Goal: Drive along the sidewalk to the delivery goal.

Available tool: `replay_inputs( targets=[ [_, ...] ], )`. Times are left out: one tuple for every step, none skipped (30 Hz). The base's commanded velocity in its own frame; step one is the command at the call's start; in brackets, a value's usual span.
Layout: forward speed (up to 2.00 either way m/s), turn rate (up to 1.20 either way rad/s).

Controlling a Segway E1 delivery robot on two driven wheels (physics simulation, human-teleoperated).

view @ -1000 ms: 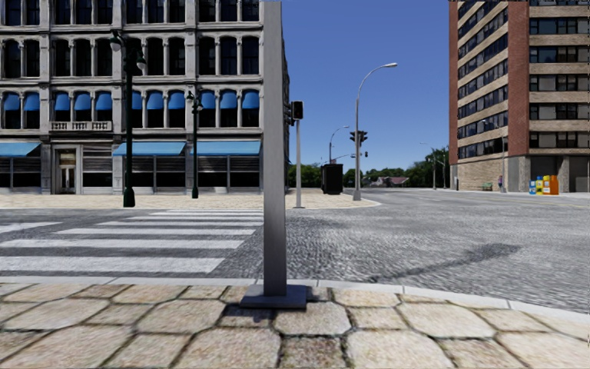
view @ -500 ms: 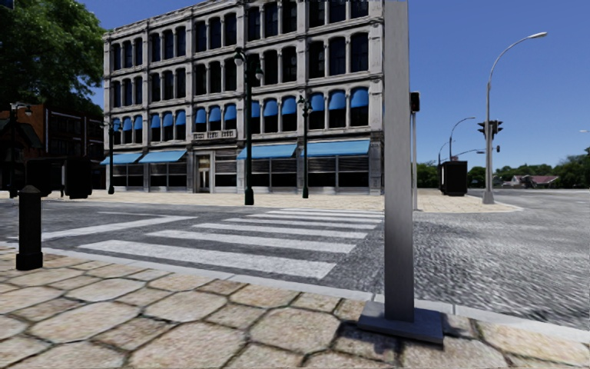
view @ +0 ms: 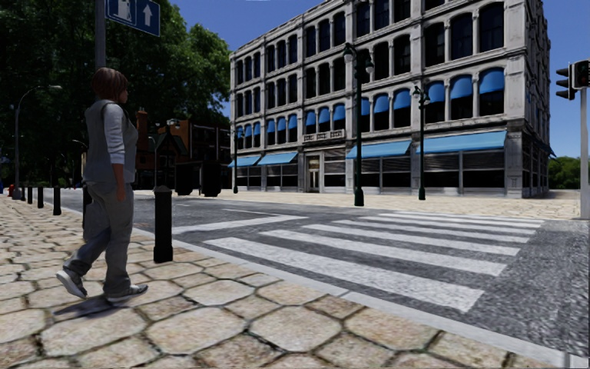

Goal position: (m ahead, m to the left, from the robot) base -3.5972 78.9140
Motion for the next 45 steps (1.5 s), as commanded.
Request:
replay_inputs(
  targets=[
    [0.92,0.82],
    [0.92,0.82],
    [0.93,0.82],
    [0.93,0.82],
    [0.93,0.82],
    [0.93,0.83],
    [0.93,0.83],
    [0.93,0.84],
    [0.93,0.84],
    [0.93,0.85],
    [0.93,0.87],
    [0.93,0.9],
    [0.93,0.91],
    [0.93,0.91],
    [0.93,0.91],
    [0.93,0.91],
    [0.93,0.91],
    [0.93,0.91],
    [0.93,0.91],
    [0.94,0.91],
    [0.96,0.91],
    [0.98,0.91],
    [1.02,0.91],
    [1.04,0.91],
    [1.05,0.91],
    [1.05,0.91],
    [1.05,0.91],
    [1.06,0.91],
    [1.06,0.91],
    [1.09,0.91],
    [1.11,0.91],
    [1.15,0.91],
    [1.18,0.91],
    [1.2,0.91],
    [1.21,0.91],
    [1.21,0.91],
    [1.21,0.91],
    [1.21,0.91],
    [1.21,0.91],
    [1.21,0.91],
    [1.21,0.91],
    [1.22,0.91],
    [1.22,0.91],
    [1.22,0.91],
    [1.22,0.91]
  ],
)
